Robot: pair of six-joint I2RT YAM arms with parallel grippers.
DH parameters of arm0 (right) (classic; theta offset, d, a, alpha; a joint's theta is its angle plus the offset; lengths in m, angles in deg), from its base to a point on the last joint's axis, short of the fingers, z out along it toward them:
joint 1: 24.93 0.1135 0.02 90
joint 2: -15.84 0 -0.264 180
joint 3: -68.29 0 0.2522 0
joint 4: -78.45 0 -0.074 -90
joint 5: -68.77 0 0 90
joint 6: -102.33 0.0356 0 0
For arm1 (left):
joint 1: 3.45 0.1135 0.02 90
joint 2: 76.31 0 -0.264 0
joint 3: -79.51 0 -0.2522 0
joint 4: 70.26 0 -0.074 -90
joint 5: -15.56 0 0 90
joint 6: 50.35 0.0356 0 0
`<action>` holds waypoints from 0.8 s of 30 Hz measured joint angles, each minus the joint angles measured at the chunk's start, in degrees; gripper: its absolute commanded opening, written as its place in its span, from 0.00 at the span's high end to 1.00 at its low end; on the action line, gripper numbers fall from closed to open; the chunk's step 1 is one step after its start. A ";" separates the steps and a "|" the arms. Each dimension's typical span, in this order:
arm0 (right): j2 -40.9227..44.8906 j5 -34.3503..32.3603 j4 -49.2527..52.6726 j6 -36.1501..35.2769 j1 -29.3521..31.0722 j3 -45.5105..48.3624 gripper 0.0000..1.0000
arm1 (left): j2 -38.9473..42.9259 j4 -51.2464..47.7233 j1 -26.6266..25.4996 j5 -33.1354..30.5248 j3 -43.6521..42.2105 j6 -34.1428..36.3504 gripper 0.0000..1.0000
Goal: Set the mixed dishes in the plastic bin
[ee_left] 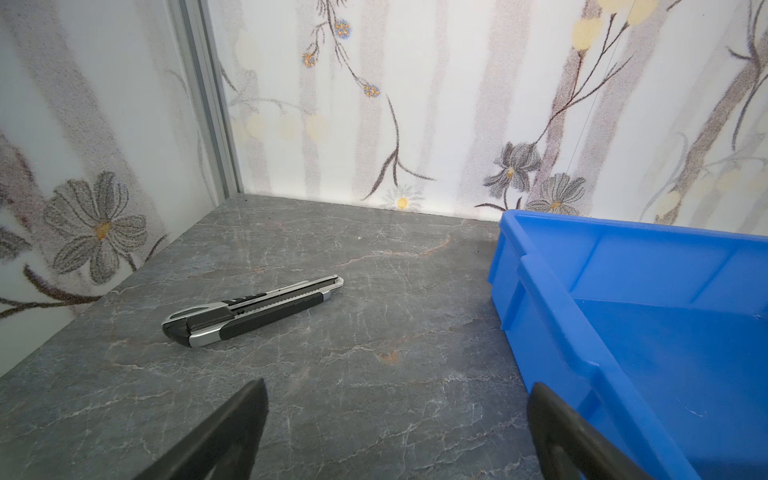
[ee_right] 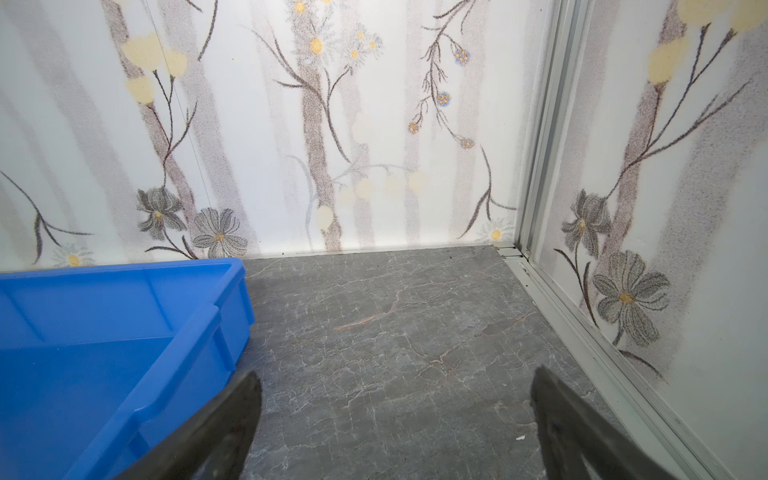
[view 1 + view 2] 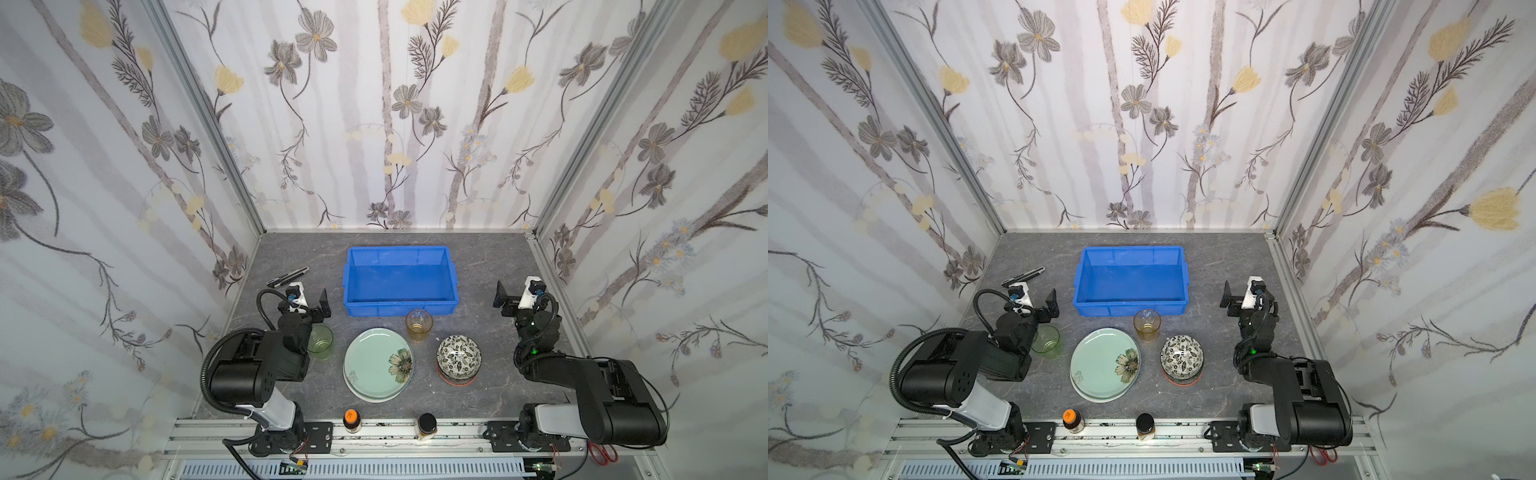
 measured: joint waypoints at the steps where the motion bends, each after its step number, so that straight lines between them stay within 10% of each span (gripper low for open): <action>1: 0.00 0.00 0.00 0.00 0.00 0.00 0.00 | 0.00 -0.02 0.00 0.00 0.04 0.00 0.00; 24: 0.00 0.00 -0.02 0.00 -0.02 0.02 0.00 | 3.34 -3.67 0.09 -10.86 1.20 -3.52 0.00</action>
